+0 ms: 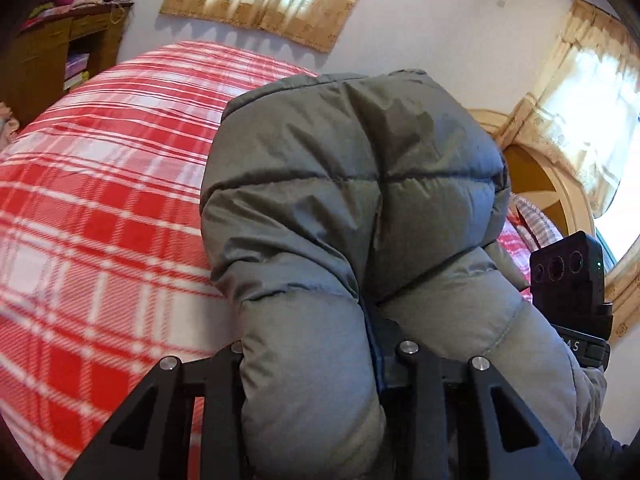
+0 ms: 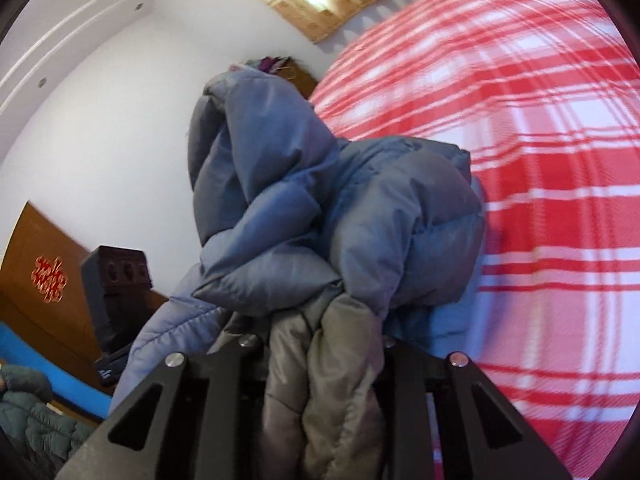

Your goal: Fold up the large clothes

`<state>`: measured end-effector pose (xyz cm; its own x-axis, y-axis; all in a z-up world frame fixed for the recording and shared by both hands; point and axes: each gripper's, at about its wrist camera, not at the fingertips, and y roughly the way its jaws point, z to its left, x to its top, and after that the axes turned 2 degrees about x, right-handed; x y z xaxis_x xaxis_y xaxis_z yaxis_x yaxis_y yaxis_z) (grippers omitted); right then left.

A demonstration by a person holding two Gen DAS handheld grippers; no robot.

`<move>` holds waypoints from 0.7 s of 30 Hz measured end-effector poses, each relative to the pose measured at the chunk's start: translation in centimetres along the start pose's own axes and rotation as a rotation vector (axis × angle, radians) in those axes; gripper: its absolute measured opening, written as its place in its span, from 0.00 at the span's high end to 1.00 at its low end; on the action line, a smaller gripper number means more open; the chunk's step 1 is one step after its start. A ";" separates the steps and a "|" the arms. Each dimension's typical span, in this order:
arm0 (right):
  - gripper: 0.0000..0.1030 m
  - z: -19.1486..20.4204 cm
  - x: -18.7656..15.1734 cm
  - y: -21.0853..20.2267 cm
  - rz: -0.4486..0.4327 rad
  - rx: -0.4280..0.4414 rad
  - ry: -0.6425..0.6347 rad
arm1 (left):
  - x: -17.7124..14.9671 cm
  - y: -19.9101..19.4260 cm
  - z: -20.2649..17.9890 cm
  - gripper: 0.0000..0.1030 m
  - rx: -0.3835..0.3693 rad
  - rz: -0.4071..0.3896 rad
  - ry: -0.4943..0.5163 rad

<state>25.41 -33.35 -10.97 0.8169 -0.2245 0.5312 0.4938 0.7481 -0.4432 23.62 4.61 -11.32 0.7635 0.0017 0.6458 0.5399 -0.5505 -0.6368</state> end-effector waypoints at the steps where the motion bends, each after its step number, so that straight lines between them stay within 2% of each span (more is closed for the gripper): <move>1: 0.75 0.7 0.1 0.5 0.006 0.020 -0.009 | 0.0 -1.1 0.7 0.66 0.008 -0.014 -0.011; 8: 0.75 6.2 1.0 6.0 0.050 0.185 -0.050 | 0.8 -7.9 4.2 0.66 0.111 -0.110 -0.030; 16: 0.75 13.7 3.0 16.1 0.110 0.380 -0.133 | 3.5 -15.3 10.3 0.66 0.335 -0.212 -0.051; 18: 0.75 14.9 3.2 19.2 0.125 0.411 -0.157 | 4.0 -15.8 11.8 0.66 0.401 -0.226 -0.057; 21: 0.75 14.9 3.3 24.6 0.161 0.404 -0.163 | 4.6 -15.1 15.7 0.66 0.515 -0.215 -0.081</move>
<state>35.86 -6.40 -9.36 0.8000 -0.0087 0.6000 0.1825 0.9561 -0.2294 24.54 26.06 -5.33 0.6310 0.1444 0.7622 0.7741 -0.0523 -0.6309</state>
